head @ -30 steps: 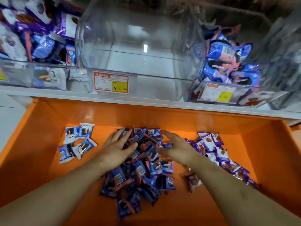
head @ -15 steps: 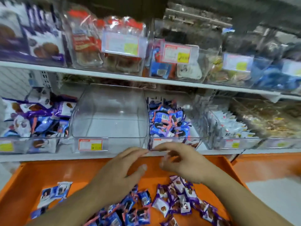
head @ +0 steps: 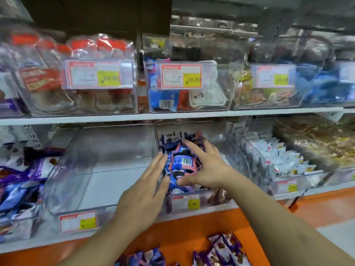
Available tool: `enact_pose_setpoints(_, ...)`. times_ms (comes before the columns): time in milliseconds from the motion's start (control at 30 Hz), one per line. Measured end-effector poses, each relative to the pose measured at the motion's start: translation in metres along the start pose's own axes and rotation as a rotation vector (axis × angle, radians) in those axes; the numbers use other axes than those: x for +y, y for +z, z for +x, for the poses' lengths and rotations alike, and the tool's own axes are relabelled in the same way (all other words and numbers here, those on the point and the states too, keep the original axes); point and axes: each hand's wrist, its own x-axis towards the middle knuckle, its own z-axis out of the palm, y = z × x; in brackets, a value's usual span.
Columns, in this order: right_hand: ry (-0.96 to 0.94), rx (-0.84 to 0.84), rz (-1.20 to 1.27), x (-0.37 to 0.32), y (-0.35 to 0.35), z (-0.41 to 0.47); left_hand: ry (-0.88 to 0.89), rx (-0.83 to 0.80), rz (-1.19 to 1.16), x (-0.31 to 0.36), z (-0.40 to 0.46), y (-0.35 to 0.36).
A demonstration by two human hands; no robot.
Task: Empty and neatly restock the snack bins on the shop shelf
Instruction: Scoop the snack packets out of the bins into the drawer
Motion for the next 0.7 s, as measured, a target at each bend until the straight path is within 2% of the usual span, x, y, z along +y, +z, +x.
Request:
enact_pose_setpoints(133,0.025,-0.072,-0.073,0.006,0.016,0.031,-0.049,0.01,0.007,0.003,-0.001,0.0)
enact_pose_setpoints(433,-0.171,0.225,-0.077,0.016,0.026,0.026,-0.1,0.008,0.058,0.004,-0.003,0.004)
enact_pose_setpoints(700,-0.221,0.318,0.209,0.021,0.018,0.007,-0.112,0.001,0.049,0.003,-0.004,0.004)
